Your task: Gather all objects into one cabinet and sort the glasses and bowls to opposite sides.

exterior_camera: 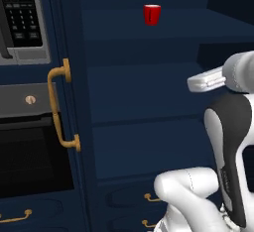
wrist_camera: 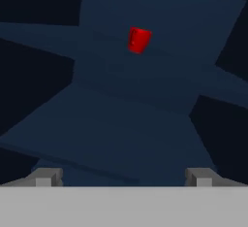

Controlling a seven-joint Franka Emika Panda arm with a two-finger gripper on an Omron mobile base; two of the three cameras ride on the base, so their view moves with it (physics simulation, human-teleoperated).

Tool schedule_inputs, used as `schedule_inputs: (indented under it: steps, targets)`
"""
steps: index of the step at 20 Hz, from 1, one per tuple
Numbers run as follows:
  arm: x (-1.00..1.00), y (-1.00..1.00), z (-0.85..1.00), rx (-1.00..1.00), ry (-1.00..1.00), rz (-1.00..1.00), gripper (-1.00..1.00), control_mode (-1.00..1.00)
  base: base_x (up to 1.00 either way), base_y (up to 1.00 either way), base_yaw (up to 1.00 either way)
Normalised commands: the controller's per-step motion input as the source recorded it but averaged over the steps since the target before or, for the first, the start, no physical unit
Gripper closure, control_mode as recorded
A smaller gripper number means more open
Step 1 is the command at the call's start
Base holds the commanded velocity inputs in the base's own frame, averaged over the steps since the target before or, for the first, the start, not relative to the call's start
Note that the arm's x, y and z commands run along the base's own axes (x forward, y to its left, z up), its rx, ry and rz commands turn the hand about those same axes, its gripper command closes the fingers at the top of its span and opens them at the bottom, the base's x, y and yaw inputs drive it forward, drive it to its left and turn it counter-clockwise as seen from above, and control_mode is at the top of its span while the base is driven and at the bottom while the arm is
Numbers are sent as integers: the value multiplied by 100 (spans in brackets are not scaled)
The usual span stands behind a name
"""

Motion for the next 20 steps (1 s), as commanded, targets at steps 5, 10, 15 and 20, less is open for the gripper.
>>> schedule_inputs:
  steps: [5,10,15,20]
  targets:
    - [13,0,35,-18,-4,-3,-100,-100,0,0,0]
    - [33,5,33,0,-10,0,-100,-100,0,0,0]
    - [47,21,27,-1,-14,0,-100,-100,0,0,0]
    - [77,12,3,-5,4,-6,-100,-100,0,0,0]
